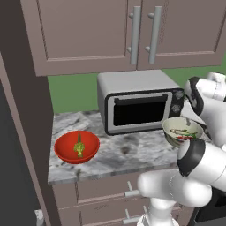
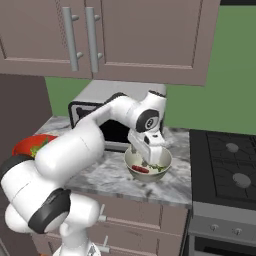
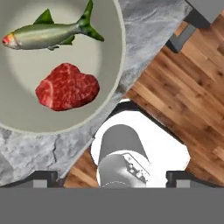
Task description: Place the bowl with the broccoli and lemon wedge on the top shelf of the fridge. Place the bowl with the fish and steak on the second highest shelf of the fridge.
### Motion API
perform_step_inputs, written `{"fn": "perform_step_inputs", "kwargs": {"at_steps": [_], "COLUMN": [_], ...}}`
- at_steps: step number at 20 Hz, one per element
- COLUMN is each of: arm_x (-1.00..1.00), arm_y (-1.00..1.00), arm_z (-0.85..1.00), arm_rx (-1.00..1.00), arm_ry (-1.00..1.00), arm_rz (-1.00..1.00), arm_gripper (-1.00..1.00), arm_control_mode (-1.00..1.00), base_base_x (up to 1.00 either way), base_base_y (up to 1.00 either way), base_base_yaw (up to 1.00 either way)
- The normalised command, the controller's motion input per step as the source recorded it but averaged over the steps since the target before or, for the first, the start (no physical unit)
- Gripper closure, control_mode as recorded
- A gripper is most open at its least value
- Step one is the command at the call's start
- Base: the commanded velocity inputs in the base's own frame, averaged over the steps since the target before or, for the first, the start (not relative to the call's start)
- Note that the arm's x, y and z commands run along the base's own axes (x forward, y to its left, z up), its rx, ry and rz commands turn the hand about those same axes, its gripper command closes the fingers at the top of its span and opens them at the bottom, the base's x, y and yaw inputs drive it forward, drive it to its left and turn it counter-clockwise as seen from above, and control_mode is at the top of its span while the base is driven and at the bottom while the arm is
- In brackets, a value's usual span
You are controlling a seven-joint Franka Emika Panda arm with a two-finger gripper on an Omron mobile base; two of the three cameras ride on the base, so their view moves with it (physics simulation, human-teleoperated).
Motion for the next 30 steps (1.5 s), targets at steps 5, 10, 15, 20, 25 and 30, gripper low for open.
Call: {"fn": "perform_step_inputs", "kwargs": {"at_steps": [5,10,15,20,25,30], "arm_x": [-0.03,0.00,0.07,0.29,0.38,0.21], "arm_y": [-0.27,-0.18,-0.17,0.00,0.00,0.00], "arm_z": [-0.13,-0.81,-0.66,-0.16,-0.14,-0.43], "arm_rx": [0.00,0.00,0.00,0.00,0.00,0.00], "arm_ry": [0.04,-0.07,-0.10,-0.12,-0.04,-0.01], "arm_rz": [-0.10,-0.03,-0.05,-0.01,0.00,0.00], "arm_gripper": [-1.00,-1.00,-1.00,-1.00,-1.00,-1.00], "arm_control_mode": [-1.00,-1.00,-1.00,-1.00,-1.00,-1.00], "base_base_x": [0.00,0.00,0.00,0.00,0.00,0.00], "base_base_y": [0.00,0.00,0.00,0.00,0.00,0.00], "base_base_yaw": [0.00,0.00,0.00,0.00,0.00,0.00]}}
